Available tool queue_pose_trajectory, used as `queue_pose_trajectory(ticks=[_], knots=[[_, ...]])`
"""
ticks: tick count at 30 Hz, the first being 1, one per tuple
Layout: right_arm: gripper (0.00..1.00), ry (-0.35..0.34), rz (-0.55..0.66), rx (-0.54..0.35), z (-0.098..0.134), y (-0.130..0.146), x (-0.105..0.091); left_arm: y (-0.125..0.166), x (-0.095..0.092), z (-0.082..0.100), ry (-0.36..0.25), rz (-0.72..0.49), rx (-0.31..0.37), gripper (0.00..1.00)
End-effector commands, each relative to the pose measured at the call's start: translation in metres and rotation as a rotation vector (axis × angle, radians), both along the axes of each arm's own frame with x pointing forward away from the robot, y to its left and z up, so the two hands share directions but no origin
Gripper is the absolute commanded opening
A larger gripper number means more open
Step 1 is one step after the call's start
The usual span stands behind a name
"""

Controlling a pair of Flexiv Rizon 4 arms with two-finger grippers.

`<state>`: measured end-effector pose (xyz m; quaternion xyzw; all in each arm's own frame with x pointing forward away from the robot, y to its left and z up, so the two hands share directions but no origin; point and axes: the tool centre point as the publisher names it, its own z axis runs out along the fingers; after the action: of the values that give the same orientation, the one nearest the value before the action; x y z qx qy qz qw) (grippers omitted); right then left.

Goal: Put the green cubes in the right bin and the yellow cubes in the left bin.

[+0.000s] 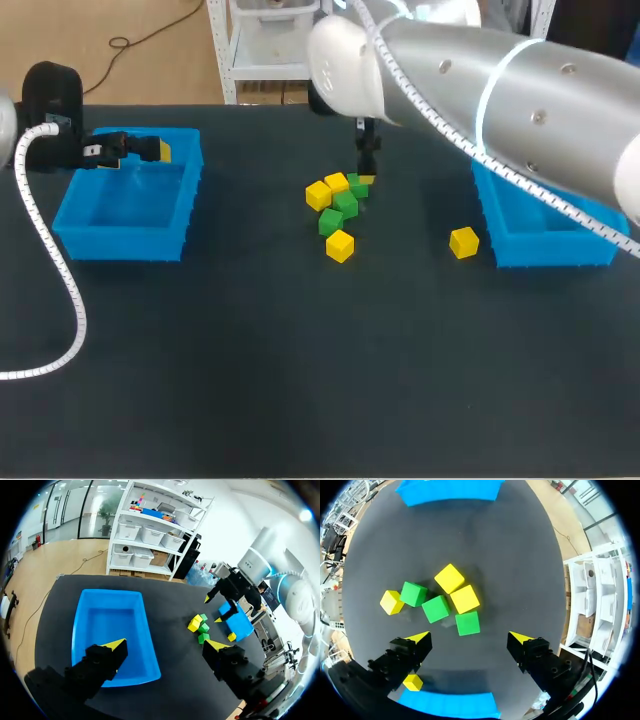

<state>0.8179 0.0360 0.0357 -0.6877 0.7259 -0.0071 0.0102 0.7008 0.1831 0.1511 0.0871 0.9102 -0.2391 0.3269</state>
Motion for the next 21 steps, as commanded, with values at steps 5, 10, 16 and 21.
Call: queue_pose_trajectory(ticks=[5,10,16,21], knots=[[1.0,0.007,-0.006,0.001,-0.019,-0.002,-0.007,0.001,-0.001,-0.001,-0.006,-0.003,-0.006,1.0],[1.0,0.005,-0.013,-0.008,-0.028,-0.002,-0.005,0.001,-0.001,-0.001,-0.006,-0.003,-0.006,1.0],[1.0,-0.009,-0.015,-0.015,-0.034,0.001,0.001,0.001,-0.001,-0.001,-0.006,-0.003,-0.006,1.0],[1.0,-0.021,-0.009,-0.027,-0.038,0.003,0.005,0.001,-0.001,-0.001,-0.006,-0.003,-0.006,1.0]])
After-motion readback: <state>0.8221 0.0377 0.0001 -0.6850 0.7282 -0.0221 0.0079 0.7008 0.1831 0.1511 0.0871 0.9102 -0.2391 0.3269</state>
